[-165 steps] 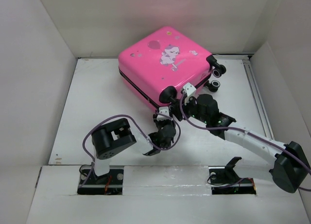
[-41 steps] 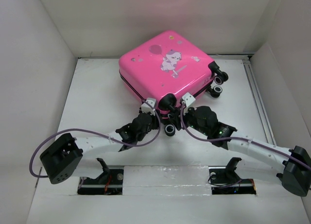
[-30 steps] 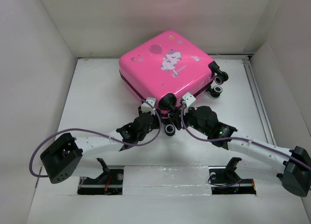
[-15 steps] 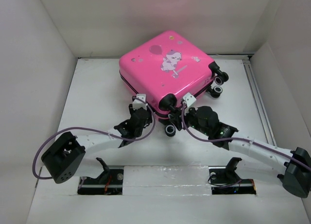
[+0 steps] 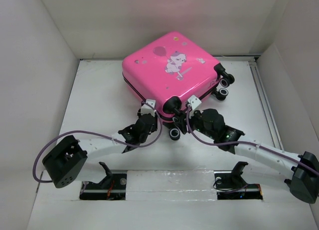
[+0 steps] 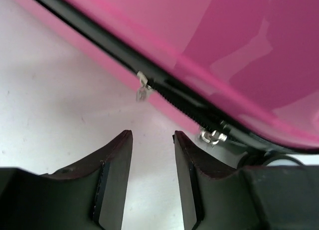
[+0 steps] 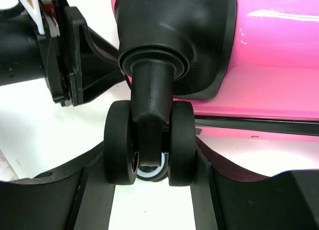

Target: Pack the luggage

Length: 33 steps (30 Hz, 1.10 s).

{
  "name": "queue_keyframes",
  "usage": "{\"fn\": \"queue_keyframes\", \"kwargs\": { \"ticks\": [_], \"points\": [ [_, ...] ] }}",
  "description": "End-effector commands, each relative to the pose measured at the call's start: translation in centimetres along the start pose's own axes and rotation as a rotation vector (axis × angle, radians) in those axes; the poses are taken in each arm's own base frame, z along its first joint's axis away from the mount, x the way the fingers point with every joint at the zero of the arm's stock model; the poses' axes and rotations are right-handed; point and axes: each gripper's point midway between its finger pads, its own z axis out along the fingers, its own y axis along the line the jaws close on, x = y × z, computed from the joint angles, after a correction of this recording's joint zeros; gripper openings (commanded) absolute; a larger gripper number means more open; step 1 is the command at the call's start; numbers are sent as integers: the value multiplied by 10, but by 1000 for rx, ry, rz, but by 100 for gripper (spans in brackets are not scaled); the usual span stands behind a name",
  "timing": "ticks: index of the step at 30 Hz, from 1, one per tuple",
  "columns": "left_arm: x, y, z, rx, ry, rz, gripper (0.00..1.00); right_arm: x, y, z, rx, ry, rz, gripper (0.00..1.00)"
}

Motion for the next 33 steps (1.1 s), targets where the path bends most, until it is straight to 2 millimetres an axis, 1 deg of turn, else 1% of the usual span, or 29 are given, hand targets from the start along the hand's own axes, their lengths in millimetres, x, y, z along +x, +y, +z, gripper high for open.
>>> {"fn": "queue_keyframes", "kwargs": {
  "ticks": [1,2,4,5,6,8,9,10,14,16,17,19,20,21,22,23,24,25,26,29,30,31,32,33],
  "points": [
    [-2,2,-7,-13,10,-46,35,-29,27,-6,-136,-94,-20,0],
    [5,7,-10,-17,18,-51,35,-29,27,-6,-136,-94,-20,0],
    [0,-1,-20,52,2,-78,33,-29,24,-6,-128,-95,-17,0],
    [6,0,-23,73,7,-80,33,-29,24,-6,-127,-95,-17,0],
    [-6,-5,-28,111,-37,-98,33,-29,24,-6,-127,-95,-17,0],
    [-6,-13,-32,168,-36,-88,36,-29,26,-6,-136,-94,-18,0],
    [-12,-17,-33,186,-43,-81,36,-29,26,-6,-137,-94,-18,0],
    [-12,-23,-32,211,-35,-71,37,-29,22,-6,-128,-95,-16,0],
    [-14,-33,-25,235,-29,-47,37,-26,22,-4,-127,-86,-15,0],
    [-23,-40,-24,260,-50,-37,37,-26,22,-4,-127,-86,-15,0],
    [-19,-40,-22,255,-38,-31,37,-26,22,-4,-127,-86,-15,0],
    [-25,-43,-21,245,-51,-32,37,-26,22,-4,-127,-86,-15,0],
    [-24,-43,-19,244,-51,-32,37,-26,22,-4,-127,-86,-15,0],
    [-25,-41,-19,230,-56,-33,37,-29,22,-4,-128,-95,-16,0],
    [-32,-38,-17,206,-74,-40,37,-29,24,-4,-137,-94,-16,0],
    [-32,-38,-17,206,-74,-40,37,-29,24,-4,-137,-94,-16,0],
    [-40,-34,-16,174,-102,-51,37,-24,23,-4,-136,-85,-16,0],
    [-41,-32,-16,163,-106,-42,37,-24,23,-4,-136,-85,-16,0],
    [-48,-32,-15,160,-125,-42,37,-24,23,-4,-136,-85,-16,0],
    [-53,-29,-7,105,-125,-8,37,-24,23,-4,-136,-85,-16,0],
    [-58,-29,-5,92,-131,-1,36,-24,23,-4,-136,-85,-16,0],
    [-52,-29,-2,86,-115,9,36,-24,23,-4,-136,-85,-16,0],
    [-57,-30,-2,91,-133,13,36,-22,23,-5,-136,-85,-16,0],
    [-53,-32,1,97,-125,27,34,-22,23,-5,-136,-85,-16,0]
  ]
}}
